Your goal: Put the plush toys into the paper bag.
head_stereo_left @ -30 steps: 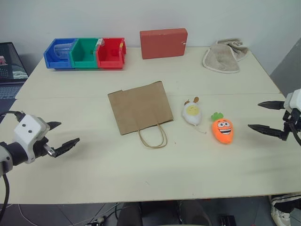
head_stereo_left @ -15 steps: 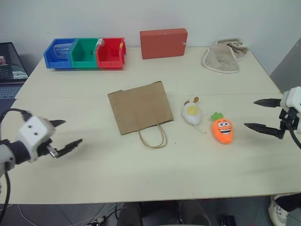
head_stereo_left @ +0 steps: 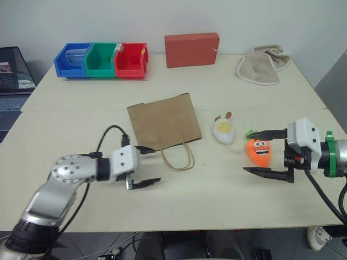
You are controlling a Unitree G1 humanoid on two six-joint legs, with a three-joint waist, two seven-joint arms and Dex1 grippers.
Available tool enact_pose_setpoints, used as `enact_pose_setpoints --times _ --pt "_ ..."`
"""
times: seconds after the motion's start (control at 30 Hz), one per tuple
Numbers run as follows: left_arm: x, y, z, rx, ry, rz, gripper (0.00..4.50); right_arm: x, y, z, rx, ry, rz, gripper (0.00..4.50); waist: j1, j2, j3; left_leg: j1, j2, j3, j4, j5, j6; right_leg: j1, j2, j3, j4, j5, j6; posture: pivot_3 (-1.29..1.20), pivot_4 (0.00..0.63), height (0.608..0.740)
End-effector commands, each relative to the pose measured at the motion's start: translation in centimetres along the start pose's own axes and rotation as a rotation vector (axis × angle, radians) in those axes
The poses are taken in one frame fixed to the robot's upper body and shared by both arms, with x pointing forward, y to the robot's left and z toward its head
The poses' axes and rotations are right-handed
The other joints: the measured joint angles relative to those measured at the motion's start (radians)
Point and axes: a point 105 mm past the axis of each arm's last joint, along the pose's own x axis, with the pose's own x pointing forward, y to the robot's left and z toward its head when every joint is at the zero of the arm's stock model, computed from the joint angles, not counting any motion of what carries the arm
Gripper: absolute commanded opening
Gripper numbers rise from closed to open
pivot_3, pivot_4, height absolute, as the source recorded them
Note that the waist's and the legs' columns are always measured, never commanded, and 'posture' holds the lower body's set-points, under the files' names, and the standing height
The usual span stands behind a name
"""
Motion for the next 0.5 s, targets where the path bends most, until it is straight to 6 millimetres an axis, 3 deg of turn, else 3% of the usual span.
enact_pose_setpoints --times 0.03,0.17,0.5 --pt "1.5 0.5 0.3 0.047 -0.04 -0.004 4.49 -0.3 0.3 0.9 -0.015 -0.014 -0.017 4.5 0.004 0.0 0.0 0.0 0.0 0.0 0.0 0.0 0.0 0.0 0.0 0.0 0.0 0.0 0.0 0.0 0.15 0.74" --pt "4.1 1.3 0.5 0.068 -0.1 0.005 4.49 -0.1 1.0 1.0 0.004 -0.016 -0.014 4.5 0.01 0.0 0.0 0.0 -0.001 -0.001 0.002 0.0 0.0 0.001 0.0 0.0 0.0 0.0 0.0 0.0 0.15 0.74" --pt "5.2 1.0 -0.1 0.073 -0.119 -0.053 1.26 -0.2 1.5 1.0 0.017 -0.013 -0.019 4.5 0.009 0.0 0.0 0.0 0.0 -0.002 0.002 0.0 0.0 0.001 0.0 -0.002 0.0 0.0 0.001 0.0 0.15 0.74"
